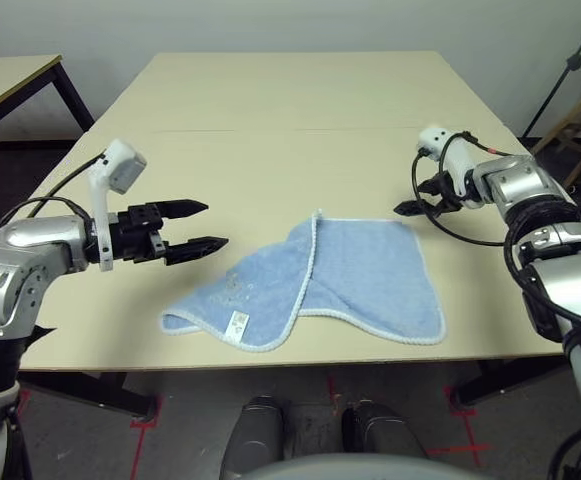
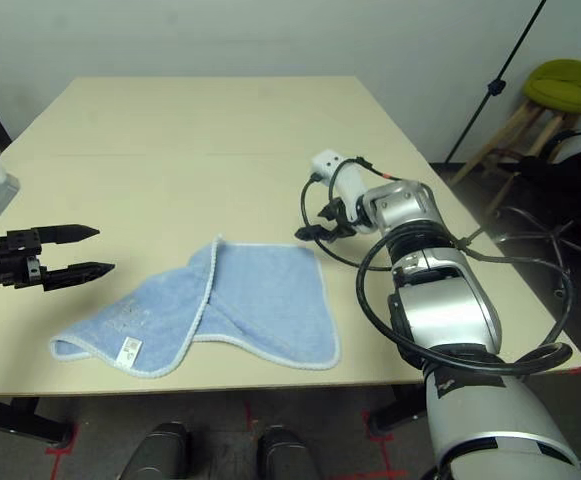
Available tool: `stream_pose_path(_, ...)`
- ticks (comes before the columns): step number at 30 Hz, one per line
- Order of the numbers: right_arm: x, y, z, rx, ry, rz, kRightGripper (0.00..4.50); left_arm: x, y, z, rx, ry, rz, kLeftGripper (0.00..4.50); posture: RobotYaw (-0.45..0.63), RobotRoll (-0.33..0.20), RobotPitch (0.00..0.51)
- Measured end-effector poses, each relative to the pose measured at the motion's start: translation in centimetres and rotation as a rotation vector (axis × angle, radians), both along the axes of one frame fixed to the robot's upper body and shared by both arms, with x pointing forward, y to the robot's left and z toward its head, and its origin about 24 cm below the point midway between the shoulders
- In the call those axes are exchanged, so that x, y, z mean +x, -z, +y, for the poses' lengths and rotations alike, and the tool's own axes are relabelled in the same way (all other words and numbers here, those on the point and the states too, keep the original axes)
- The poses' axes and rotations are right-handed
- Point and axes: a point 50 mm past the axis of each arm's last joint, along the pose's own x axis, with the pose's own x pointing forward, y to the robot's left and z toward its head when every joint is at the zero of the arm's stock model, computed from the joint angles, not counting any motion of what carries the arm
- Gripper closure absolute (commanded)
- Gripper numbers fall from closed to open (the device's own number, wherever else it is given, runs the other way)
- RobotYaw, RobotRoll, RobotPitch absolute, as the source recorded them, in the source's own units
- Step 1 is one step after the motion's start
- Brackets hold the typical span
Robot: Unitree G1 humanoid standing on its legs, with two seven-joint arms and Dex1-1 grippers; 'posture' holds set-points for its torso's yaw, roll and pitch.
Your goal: Fold the towel and set it aside.
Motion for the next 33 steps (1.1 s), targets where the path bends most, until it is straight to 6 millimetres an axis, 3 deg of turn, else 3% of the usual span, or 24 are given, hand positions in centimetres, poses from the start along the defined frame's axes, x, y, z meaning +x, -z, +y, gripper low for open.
stream_pose_path(14,-0.4,2.8,1.4,-0.035,-0.005,0.077,0.0,-0.4,1.9,-2.1,-0.017,0.058,0.067,0.01,0.22,0.0,0.051)
stream_pose_path(18,-0.5,3.5,1.4,-0.047,0.015,0.08,0.9,-0.5,2.2,-2.8,-0.017,0.071,0.071,0.0,0.22,0.0,0.056)
stream_pose_path(28,-0.3,3.5,1.7,-0.03,0.039,0.057,4.48,-0.1,1.4,-3.7,-0.007,0.066,0.05,0.0,0.22,0.0,0.075)
stream_pose_path(31,-0.1,3.0,1.4,-0.018,0.035,0.025,4.48,0.0,1.5,-3.7,-0.012,0.052,0.05,0.0,0.21,0.0,0.081)
stream_pose_path(33,0.4,1.2,1.1,-0.003,0.019,-0.046,4.48,0.1,1.5,-3.8,-0.022,0.033,0.044,0.0,0.21,0.0,0.084)
